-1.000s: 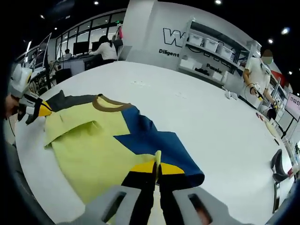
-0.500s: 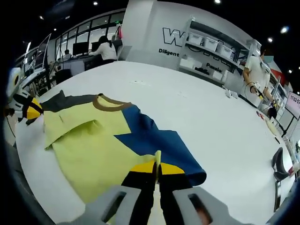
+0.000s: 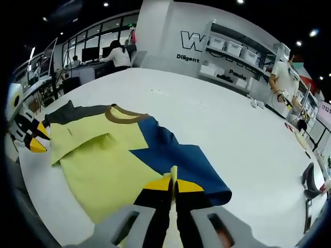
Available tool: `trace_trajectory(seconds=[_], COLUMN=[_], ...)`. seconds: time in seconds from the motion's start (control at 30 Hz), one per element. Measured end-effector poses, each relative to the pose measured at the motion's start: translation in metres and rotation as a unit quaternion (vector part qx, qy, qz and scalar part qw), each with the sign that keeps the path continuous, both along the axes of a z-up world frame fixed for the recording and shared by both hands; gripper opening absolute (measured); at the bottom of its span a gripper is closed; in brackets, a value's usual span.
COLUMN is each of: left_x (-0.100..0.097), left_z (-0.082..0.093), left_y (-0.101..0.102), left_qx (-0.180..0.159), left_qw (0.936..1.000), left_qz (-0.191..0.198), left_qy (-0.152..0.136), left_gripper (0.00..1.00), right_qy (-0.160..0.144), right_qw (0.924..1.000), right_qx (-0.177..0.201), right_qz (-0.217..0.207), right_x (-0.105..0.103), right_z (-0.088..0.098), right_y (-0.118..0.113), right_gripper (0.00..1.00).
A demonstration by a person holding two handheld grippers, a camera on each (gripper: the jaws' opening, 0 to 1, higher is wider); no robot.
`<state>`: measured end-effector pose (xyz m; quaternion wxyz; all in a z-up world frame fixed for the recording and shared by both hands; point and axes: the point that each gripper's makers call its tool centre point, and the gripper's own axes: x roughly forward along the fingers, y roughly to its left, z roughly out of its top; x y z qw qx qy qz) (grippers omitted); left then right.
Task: Fold the garment on the visible template until the final outline fits inside the template.
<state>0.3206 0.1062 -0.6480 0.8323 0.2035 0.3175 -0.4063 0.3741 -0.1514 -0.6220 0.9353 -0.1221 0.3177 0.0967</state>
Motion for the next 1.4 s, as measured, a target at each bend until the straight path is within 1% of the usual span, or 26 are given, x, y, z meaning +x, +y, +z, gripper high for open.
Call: trace_trajectory(seconds=[0.07,0.13,0.17,0.23,0.33,0.53,0.63,0.67,0.77,0.83,0.87,0.93,0.97,1.0,1.07,1.13,1.17,1.2,1.33,1.37,1.4], left_x=[-0.006,-0.006,-0.007,-0.008,-0.009,-0.007,-0.007,-0.008,-0.006,-0.003,-0.003,-0.003,-0.003,-0.004,-0.005,-0.012,-0.011,-0.011,-0.011,-0.011,-0.014], left_z=[-0.004,-0.005,-0.007,-0.01,-0.017,-0.022,-0.022,-0.022,-0.023,-0.023,-0.023,-0.021,-0.021,-0.021,-0.02,-0.021,-0.018,-0.011,-0.009,-0.004,0.003], left_y=[-0.009,-0.012,-0.014,-0.017,-0.019,-0.02,-0.022,-0.022,-0.022,-0.02,-0.021,-0.02,-0.02,-0.018,-0.018,-0.018,-0.018,-0.017,-0.015,-0.013,-0.007], left_qx=[-0.019,-0.016,-0.01,-0.008,-0.008,0.003,-0.006,-0.006,0.001,0.003,0.002,0.0,0.0,-0.002,-0.009,-0.029,-0.042,-0.054,-0.055,-0.063,-0.075], left_qw=[0.9995,0.9997,0.9998,0.9997,0.9993,0.9993,0.9989,0.9988,0.9992,0.9993,0.9994,0.9994,0.9993,0.9987,0.9981,0.994,0.9919,0.9909,0.9909,0.99,0.9866], left_qz=[0.004,0.0,-0.008,-0.01,-0.004,-0.001,0.008,0.009,0.013,0.025,0.02,0.022,0.022,0.03,0.035,0.051,0.064,0.069,0.068,0.073,0.086], left_qy=[0.026,0.019,0.015,0.02,0.037,0.037,0.045,0.047,0.038,0.029,0.027,0.028,0.029,0.041,0.05,0.092,0.101,0.102,0.102,0.103,0.116], left_gripper=[0.19,0.17,0.17,0.18,0.18,0.16,0.14,0.13,0.1,0.06,0.05,0.0,0.0,0.0,0.0,0.0,0.0,0.0,0.0,0.0,0.0], right_qy=[0.0,0.0,0.001,0.0,-0.001,-0.001,-0.002,-0.003,-0.003,-0.002,-0.002,-0.001,-0.002,-0.004,-0.005,-0.008,-0.008,-0.009,-0.01,-0.016,-0.012], right_qw=[1.0,0.9999,0.9999,0.9999,0.9999,0.9999,0.9999,0.9999,1.0,0.9999,0.9999,0.9999,0.9999,0.9998,0.9998,0.9994,0.9993,0.9993,0.9994,0.9993,0.999], right_qx=[-0.001,-0.004,-0.007,-0.008,-0.006,-0.004,-0.003,-0.003,-0.003,-0.003,-0.003,0.0,0.001,-0.001,0.0,0.003,0.002,0.002,0.004,0.007,0.021], right_qz=[0.003,0.013,0.014,0.014,0.012,0.01,0.009,0.009,0.009,0.01,0.01,0.016,0.016,0.019,0.021,0.033,0.035,0.035,0.034,0.033,0.038], right_x=[0.0,-0.001,-0.002,-0.001,0.0,-0.002,-0.001,-0.001,-0.001,-0.001,-0.001,0.0,0.0,0.0,0.0,0.0,0.0,0.0,0.001,0.002,-0.001], right_z=[0.0,-0.001,-0.001,0.0,0.0,0.0,0.001,0.001,0.001,0.001,0.0,0.0,0.001,0.002,0.002,0.002,0.002,0.002,0.003,0.006,0.007], right_y=[0.002,0.006,0.007,0.006,0.005,0.003,0.002,0.002,0.002,0.004,0.005,0.009,0.01,0.011,0.012,0.016,0.016,0.017,0.017,0.017,0.021], right_gripper=[0.0,0.0,0.0,0.0,0.0,0.0,0.0,0.0,0.0,0.0,0.0,0.0,0.0,0.0,0.0,0.0,0.0,0.0,0.0,0.0,0.0])
